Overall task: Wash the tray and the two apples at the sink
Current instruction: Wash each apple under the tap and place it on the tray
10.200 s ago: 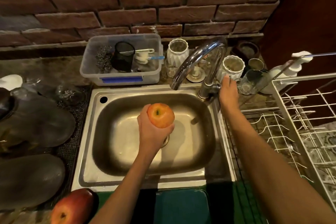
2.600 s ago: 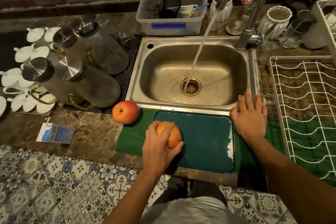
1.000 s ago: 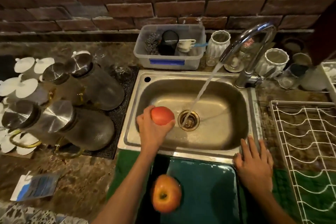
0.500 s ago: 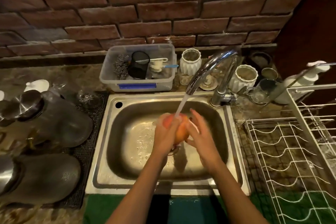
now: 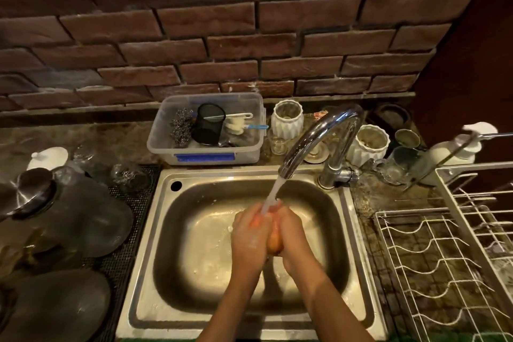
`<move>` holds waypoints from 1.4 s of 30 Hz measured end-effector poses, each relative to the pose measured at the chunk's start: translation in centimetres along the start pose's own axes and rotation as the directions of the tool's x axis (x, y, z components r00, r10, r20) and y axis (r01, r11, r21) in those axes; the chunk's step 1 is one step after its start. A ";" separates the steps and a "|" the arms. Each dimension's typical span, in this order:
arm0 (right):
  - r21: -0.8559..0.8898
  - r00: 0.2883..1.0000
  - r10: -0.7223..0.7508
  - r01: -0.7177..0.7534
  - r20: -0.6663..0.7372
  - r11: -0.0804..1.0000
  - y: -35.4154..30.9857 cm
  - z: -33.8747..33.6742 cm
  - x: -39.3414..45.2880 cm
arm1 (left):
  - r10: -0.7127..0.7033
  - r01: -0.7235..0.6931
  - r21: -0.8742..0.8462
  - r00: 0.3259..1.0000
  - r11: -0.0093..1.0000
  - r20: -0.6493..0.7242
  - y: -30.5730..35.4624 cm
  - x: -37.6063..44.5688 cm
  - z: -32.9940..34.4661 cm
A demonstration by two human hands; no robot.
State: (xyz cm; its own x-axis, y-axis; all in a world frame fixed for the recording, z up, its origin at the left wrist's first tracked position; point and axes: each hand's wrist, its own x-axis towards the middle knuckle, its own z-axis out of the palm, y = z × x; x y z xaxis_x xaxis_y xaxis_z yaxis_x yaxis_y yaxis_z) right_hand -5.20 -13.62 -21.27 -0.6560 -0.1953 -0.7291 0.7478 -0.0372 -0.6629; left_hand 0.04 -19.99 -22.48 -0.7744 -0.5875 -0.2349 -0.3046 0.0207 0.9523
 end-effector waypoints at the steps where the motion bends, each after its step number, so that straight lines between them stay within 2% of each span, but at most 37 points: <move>1: -0.020 1.000 -0.019 0.019 -0.013 1.000 0.2 0.4 -0.1 | -0.080 0.076 -0.078 0.996 0.994 -0.040 0.2 0.4 0.0; 3: -0.079 0.988 -0.151 0.149 -0.017 0.986 0.8 0.9 -0.1 | -0.264 0.238 -0.193 0.957 0.952 -0.123 0.6 0.9 0.4; 5: -0.175 0.947 -0.310 0.321 0.087 0.931 1.7 1.1 -0.4 | -0.435 0.356 -0.360 0.885 0.862 -0.165 0.8 1.2 0.5; 7: -0.242 0.911 -0.363 0.404 0.197 0.882 2.2 1.1 -0.4 | -0.509 0.401 -0.447 0.847 0.800 -0.151 0.9 1.3 0.2; 9: -0.283 0.917 -0.361 0.396 0.169 0.874 1.9 1.3 0.1 | -0.431 0.360 -0.363 0.892 0.859 -0.136 0.5 1.0 -0.2; 11: -0.230 0.958 -0.275 0.285 0.078 0.930 1.3 1.4 0.3 | -0.190 0.170 -0.179 0.976 0.969 -0.105 -0.2 0.3 -0.5; 12: -0.170 0.979 -0.193 0.201 0.063 0.965 1.0 1.3 0.4 | -0.045 0.042 -0.043 0.996 0.998 -0.071 -0.6 -0.2 -0.6; 14: -0.103 0.994 -0.015 0.026 0.108 0.994 0.9 0.7 0.3 | 0.141 -0.132 0.177 0.989 0.975 -0.037 -1.3 -0.7 -0.7; 16: -0.139 0.987 0.059 -0.038 0.148 0.990 0.9 0.8 0.2 | 0.164 -0.136 0.216 0.979 0.967 -0.117 -1.3 -0.5 -0.6; 18: -0.214 0.994 0.058 -0.038 0.088 0.976 0.7 1.3 0.5 | 0.023 -0.025 -0.010 0.978 1.000 -0.209 -0.6 -0.1 -0.3; 20: -0.280 0.998 -0.017 0.034 0.062 0.959 0.7 1.6 0.5 | -0.186 0.116 -0.278 0.952 0.954 -0.242 -0.2 0.5 0.1; 22: -0.328 0.975 -0.153 0.200 0.164 0.923 1.0 1.0 0.6 | -0.373 0.244 -0.433 0.896 0.868 -0.242 0.6 0.9 0.2; 25: -0.351 0.916 -0.247 0.355 0.317 0.867 2.1 0.2 0.0 | -0.504 0.346 -0.539 0.846 0.768 -0.175 1.3 1.4 -0.2; 27: -0.312 0.912 -0.309 0.386 0.270 0.868 2.5 0.3 0.4 | -0.472 0.354 -0.485 0.870 0.800 -0.144 1.2 1.2 -0.1; 28: -0.279 0.922 -0.321 0.374 0.217 0.884 2.5 0.4 0.4 | -0.401 0.317 -0.396 0.904 0.862 -0.150 1.1 0.8 0.1; 30: -0.153 0.959 -0.240 0.263 0.152 0.953 2.2 0.4 0.5 | -0.131 0.116 -0.106 0.979 0.988 -0.154 0.9 -0.2 0.2; 32: -0.085 0.987 -0.094 0.105 0.133 0.991 1.6 -0.1 0.9 | 0.105 -0.087 0.215 0.992 0.973 -0.072 0.6 -0.3 0.0; 34: -0.143 0.993 -0.031 0.047 0.116 0.989 1.1 0.0 0.9 | 0.133 -0.122 0.338 0.991 0.933 -0.008 0.9 0.6 -0.3; 35: -0.170 0.995 -0.026 0.043 0.100 0.985 1.1 0.3 0.8 | 0.093 -0.084 0.287 0.996 0.954 -0.016 1.2 0.9 -0.4; 37: -0.199 0.993 -0.083 0.099 0.090 0.975 1.5 0.8 0.6 | -0.056 0.054 -0.027 0.993 0.998 -0.105 1.7 1.4 -0.4; 38: -0.220 0.980 -0.172 0.191 0.103 0.956 1.6 0.9 0.4 | -0.190 0.155 -0.220 0.970 0.963 -0.151 2.0 1.8 -0.3; 40: -0.270 0.932 -0.313 0.353 0.182 0.896 1.9 0.6 -0.2 | -0.461 0.335 -0.519 0.878 0.786 -0.131 2.4 2.1 -0.2; 41: -0.303 0.916 -0.331 0.390 0.228 0.869 2.0 0.3 -0.3 | -0.539 0.397 -0.565 0.836 0.723 -0.103 2.5 2.1 -0.2; 42: -0.326 0.903 -0.346 0.418 0.255 0.848 2.1 0.3 -0.3 | -0.561 0.430 -0.552 0.823 0.715 -0.085 2.4 2.0 -0.4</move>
State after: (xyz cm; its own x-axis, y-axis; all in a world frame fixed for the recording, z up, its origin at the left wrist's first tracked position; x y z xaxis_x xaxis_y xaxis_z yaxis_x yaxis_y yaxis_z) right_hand -3.37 -13.96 -22.37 -0.8252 -0.4132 -0.3851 0.3269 0.2066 -0.9222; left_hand -2.06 -21.43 -20.65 -0.4194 -0.5644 -0.7110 -0.2444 -0.6841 0.6872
